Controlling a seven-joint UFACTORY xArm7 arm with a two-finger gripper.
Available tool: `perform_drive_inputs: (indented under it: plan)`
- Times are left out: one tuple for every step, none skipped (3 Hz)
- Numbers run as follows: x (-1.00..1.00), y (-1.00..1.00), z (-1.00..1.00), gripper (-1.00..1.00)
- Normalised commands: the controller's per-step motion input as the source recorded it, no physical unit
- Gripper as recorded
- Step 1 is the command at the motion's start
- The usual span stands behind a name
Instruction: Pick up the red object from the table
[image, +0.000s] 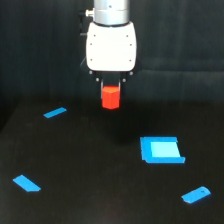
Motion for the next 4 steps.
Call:
perform_drive_inputs:
  plan:
    - [0.02, -0.02, 0.17, -1.00]
    - [-0.14, 0.01, 0.15, -1.00]
    - [-0.11, 0.01, 0.16, -1.00]
    - [-0.07, -0.03, 0.16, -0.91]
